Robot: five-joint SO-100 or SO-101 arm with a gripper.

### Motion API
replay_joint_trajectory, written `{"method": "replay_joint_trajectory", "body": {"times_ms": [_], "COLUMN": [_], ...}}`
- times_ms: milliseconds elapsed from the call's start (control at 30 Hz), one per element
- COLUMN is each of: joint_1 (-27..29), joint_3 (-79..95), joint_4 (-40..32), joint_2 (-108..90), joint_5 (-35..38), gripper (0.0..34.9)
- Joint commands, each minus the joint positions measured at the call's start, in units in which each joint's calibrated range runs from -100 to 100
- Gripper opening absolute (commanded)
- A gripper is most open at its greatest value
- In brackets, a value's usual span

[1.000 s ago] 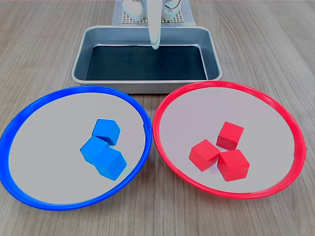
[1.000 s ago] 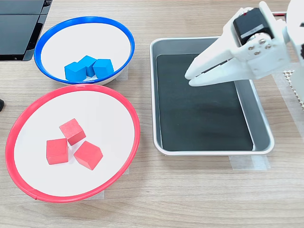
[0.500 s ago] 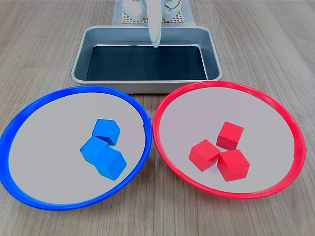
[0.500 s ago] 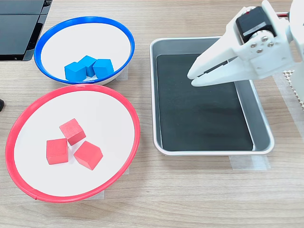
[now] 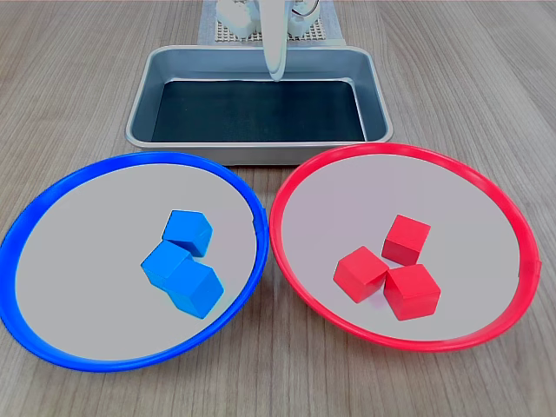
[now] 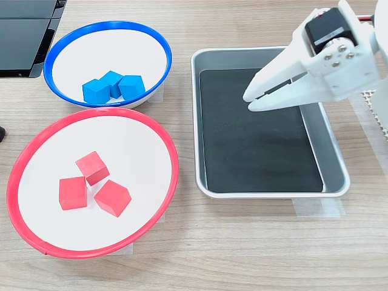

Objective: Relocate any red block in the blue dish to the red dish, correcting any misplacement.

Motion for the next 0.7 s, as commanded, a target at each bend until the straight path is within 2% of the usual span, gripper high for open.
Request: {"method": "replay_joint_trajectory", "body": {"times_ms": [0, 667], "joint_1": [-0.38, -0.19], "joint_3": [0.0, 0.0], "joint_4": [0.27, 0.36], "joint_2": [-0.34, -0.34], "joint_5": [-0.34, -0.44], "gripper": [0.4, 0.4]}}
